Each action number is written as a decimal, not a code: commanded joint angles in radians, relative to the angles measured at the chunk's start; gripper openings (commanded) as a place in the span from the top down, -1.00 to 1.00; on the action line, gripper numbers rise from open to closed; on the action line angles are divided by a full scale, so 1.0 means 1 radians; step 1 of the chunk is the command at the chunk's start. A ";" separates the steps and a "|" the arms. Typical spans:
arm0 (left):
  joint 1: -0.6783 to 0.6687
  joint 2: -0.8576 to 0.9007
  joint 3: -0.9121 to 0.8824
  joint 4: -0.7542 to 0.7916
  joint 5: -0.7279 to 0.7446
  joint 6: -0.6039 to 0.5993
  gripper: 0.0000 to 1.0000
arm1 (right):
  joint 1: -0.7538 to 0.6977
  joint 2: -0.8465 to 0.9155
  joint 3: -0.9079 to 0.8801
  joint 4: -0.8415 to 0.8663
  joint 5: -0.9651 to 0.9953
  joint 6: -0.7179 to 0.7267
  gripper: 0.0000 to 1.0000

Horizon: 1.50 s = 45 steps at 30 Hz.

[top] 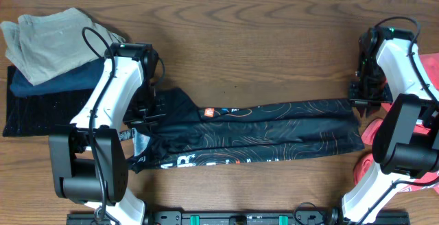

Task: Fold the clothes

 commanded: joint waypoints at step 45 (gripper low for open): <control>-0.083 0.076 -0.005 0.507 0.027 -0.086 -0.34 | -0.082 0.005 -0.121 0.093 -0.304 -0.171 0.35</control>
